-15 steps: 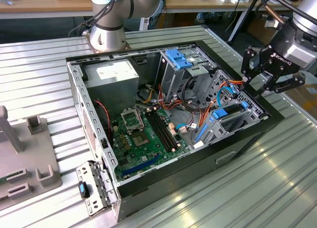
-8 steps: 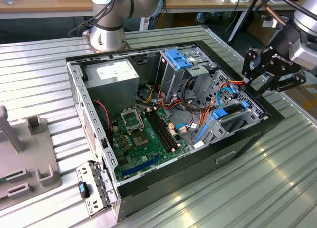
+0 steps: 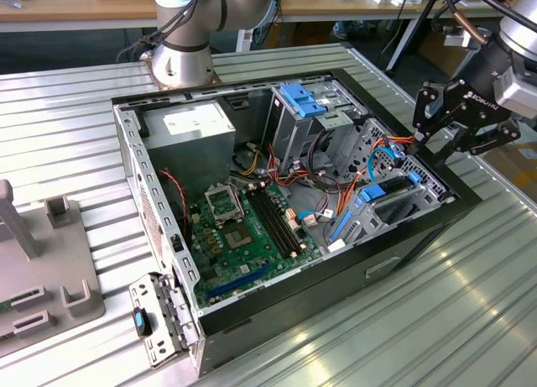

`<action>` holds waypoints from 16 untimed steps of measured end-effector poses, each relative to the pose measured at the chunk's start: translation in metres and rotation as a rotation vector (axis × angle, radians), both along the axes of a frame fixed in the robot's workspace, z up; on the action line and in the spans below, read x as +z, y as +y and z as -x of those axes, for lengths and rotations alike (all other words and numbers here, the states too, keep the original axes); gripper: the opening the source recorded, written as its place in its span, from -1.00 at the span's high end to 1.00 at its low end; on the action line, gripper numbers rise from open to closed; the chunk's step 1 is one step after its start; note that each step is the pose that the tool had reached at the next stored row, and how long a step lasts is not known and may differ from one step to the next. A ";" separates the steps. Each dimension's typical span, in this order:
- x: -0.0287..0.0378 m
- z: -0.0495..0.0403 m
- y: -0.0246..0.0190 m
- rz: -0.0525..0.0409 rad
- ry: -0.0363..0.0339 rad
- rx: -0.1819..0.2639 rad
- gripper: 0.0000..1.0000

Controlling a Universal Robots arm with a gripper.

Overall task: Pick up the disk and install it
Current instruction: 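Insert the first disk wire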

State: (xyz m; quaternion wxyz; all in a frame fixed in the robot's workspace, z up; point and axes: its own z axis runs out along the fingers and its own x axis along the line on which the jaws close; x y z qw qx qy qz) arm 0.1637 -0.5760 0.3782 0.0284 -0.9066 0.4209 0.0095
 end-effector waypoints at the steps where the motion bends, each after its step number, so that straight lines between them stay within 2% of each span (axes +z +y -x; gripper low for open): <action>1: 0.0000 0.0010 -0.0002 -0.0001 -0.0030 0.000 0.12; 3: -0.0001 0.0017 -0.0003 -0.0078 -0.0275 0.016 0.12; 5: 0.0000 0.0016 0.0001 -0.0091 -0.0365 0.047 0.12; 8: 0.0000 0.0017 0.0022 -0.0100 -0.0390 0.096 0.12; 9: -0.0003 0.0016 0.0052 -0.0105 -0.0393 0.120 0.12; 11: -0.0002 0.0013 0.0071 -0.0105 -0.0392 0.128 0.12; 13: -0.0002 0.0009 0.0121 -0.0107 -0.0395 0.141 0.12; 14: -0.0003 0.0009 0.0131 -0.0107 -0.0411 0.145 0.12; 16: -0.0006 0.0007 0.0141 -0.0103 -0.0509 0.158 0.12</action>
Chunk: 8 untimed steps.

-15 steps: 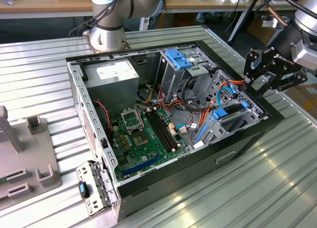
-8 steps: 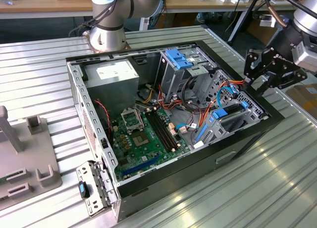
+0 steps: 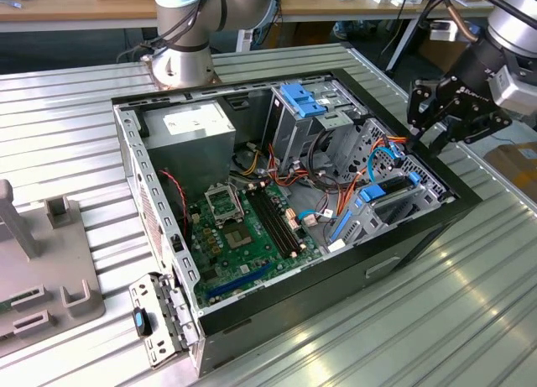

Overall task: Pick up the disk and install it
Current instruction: 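Insert the first disk wire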

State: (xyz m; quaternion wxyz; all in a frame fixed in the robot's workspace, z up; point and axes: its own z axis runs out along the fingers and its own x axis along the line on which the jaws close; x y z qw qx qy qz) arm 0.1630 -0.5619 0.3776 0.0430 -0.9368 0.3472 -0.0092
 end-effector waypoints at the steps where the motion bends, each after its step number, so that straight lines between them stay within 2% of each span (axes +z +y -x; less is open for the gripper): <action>1: -0.0003 -0.0001 0.0001 -0.0003 -0.0053 0.006 0.12; 2: -0.0004 -0.0001 0.0003 -0.0001 -0.0142 0.014 0.12; 5: -0.0010 -0.0011 0.0015 0.0000 -0.0330 0.040 0.12; 8: -0.0010 -0.0031 0.0048 -0.0002 -0.0337 0.054 0.12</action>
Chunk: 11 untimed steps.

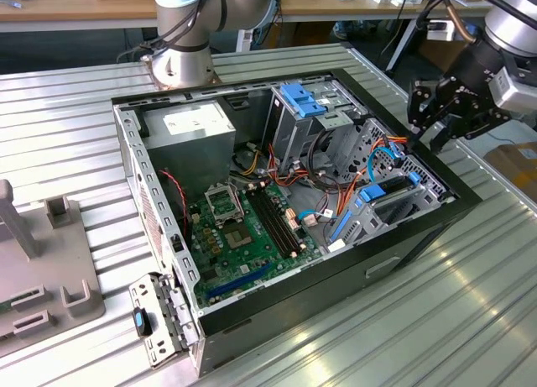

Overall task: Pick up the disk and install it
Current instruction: 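Insert the first disk wire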

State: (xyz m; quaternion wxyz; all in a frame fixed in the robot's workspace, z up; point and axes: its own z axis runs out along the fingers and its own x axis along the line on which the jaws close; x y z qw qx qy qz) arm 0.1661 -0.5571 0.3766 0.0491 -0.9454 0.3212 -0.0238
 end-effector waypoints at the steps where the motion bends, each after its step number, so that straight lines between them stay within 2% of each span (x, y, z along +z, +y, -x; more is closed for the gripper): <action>1: 0.0000 -0.0007 0.0013 -0.0001 0.0001 0.005 0.12; 6: -0.0001 -0.0040 0.0090 -0.0001 0.0001 0.026 0.12; 7: -0.0002 -0.0046 0.0153 -0.0002 0.0001 0.028 0.12; 10: -0.0002 -0.0051 0.0298 -0.0001 0.0001 0.028 0.12; 11: -0.0002 -0.0051 0.0315 -0.0001 0.0001 0.028 0.12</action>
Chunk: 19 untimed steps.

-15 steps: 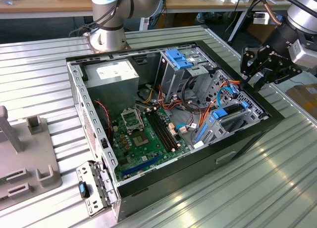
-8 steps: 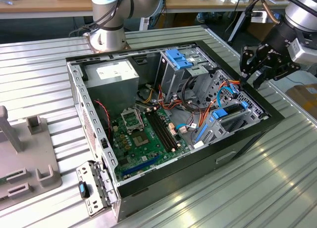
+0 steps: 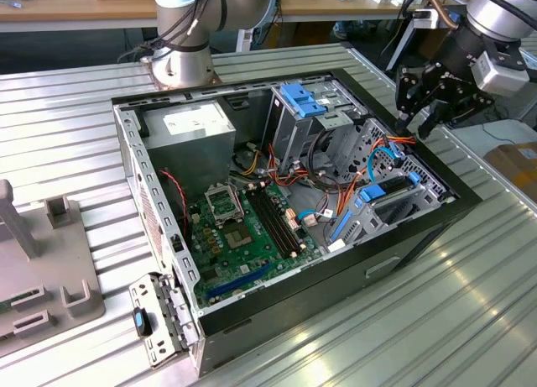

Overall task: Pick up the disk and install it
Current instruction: 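Insert the first disk wire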

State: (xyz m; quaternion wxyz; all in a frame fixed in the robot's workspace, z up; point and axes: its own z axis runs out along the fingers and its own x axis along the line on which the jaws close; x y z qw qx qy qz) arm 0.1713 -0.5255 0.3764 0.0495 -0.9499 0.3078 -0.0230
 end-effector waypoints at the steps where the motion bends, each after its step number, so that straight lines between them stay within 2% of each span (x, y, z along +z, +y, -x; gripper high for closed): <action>1: -0.0001 -0.0001 0.0017 -0.0003 0.0000 0.000 0.12; 5: 0.0000 -0.0012 0.0015 0.0000 0.0000 0.000 0.12; 9: -0.0001 -0.0124 0.0002 -0.0001 0.0006 -0.001 0.12; 11: 0.0000 -0.0126 0.0002 0.0000 0.0006 -0.001 0.12; 12: 0.0000 -0.0127 -0.0004 -0.0001 0.0006 -0.001 0.12; 14: -0.0001 -0.0127 -0.0079 -0.0003 0.0005 -0.001 0.12; 19: -0.0001 -0.0127 -0.0082 -0.0004 0.0005 -0.001 0.12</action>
